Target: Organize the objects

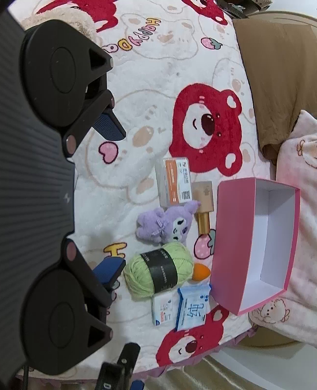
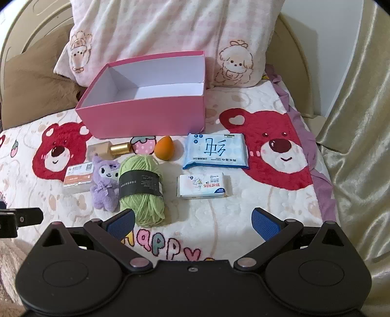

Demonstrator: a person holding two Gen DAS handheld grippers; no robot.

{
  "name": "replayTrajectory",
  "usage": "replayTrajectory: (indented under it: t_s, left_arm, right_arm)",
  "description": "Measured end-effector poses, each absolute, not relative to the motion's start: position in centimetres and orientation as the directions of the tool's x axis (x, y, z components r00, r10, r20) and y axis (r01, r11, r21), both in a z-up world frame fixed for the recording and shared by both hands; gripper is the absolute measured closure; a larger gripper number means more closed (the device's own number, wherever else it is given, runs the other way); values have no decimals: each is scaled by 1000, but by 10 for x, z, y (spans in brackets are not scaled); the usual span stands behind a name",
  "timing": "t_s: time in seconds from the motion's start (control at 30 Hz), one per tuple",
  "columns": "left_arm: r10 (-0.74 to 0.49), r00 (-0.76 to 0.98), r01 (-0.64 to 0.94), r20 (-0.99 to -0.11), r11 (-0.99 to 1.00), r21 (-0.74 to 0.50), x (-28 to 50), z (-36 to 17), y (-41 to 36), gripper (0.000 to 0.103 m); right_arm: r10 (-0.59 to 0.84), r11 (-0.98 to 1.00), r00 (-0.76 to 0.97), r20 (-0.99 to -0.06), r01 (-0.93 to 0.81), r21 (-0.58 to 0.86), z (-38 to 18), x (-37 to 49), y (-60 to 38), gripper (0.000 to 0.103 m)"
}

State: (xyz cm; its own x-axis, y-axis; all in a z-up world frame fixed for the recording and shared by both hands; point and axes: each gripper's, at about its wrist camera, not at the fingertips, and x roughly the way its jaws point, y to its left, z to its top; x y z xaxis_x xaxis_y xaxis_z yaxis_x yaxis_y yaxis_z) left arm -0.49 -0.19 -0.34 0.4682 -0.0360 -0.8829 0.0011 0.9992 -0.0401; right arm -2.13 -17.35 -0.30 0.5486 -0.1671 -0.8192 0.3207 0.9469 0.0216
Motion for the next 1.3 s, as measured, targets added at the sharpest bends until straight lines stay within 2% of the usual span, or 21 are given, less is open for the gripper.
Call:
replayTrajectory:
  t_s: [0.4, 1.3]
  left_arm:
    - [-33, 497, -41, -867, 997, -61, -8, -5, 9, 0]
    - [-40, 542, -29, -839, 997, -67, -14, -3, 12, 0]
  right_arm:
    - [-168, 949, 563, -809, 314, 21, 2, -23, -168, 0]
    - [-180, 948, 557, -811, 318, 7, 1, -24, -166, 0]
